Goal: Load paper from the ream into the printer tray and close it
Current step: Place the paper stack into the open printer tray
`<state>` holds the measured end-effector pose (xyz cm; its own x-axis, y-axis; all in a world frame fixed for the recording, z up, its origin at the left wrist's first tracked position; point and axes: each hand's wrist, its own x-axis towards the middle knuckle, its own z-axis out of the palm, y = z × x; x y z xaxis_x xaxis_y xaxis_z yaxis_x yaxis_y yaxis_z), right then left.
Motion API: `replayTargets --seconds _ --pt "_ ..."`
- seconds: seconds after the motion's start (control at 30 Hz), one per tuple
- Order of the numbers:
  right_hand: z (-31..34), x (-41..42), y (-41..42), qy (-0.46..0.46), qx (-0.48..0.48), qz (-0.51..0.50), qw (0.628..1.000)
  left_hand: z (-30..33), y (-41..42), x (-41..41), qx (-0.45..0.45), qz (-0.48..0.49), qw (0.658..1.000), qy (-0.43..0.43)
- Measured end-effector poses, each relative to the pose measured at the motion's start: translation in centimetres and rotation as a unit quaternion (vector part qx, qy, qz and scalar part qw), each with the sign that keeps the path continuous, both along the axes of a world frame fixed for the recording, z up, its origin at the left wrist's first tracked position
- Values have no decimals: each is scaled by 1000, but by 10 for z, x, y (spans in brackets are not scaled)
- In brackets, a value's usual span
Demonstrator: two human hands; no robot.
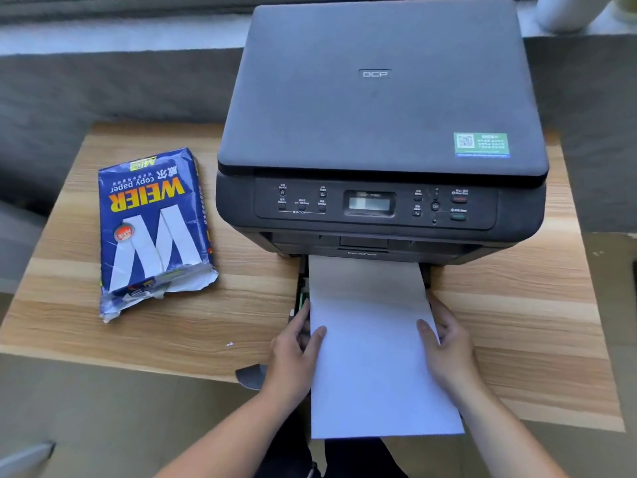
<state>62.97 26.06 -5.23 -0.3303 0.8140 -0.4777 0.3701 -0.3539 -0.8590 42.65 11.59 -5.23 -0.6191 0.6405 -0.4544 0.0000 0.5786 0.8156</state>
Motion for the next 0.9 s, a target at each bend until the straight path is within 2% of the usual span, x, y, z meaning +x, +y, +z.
replayTargets --seconds 0.23,0.37,0.47,0.57,0.73,0.9 --pt "-4 5 -6 -88 16 39 995 -1 -8 1 -61 2 998 -32" --pt "-4 -10 -5 -83 52 -4 995 4 -5 -5 -56 42 997 -42" --pt "-4 -28 9 -69 52 -73 994 8 -11 -4 -53 -2 997 -48" --pt "-9 -51 23 -102 90 -107 985 6 -15 -3 -54 -35 998 -2" --pt "-7 -75 31 -155 141 -210 955 8 -19 4 -42 -95 982 156" --pt "2 -72 30 -119 168 -199 958 12 -19 6 -39 -239 909 340"
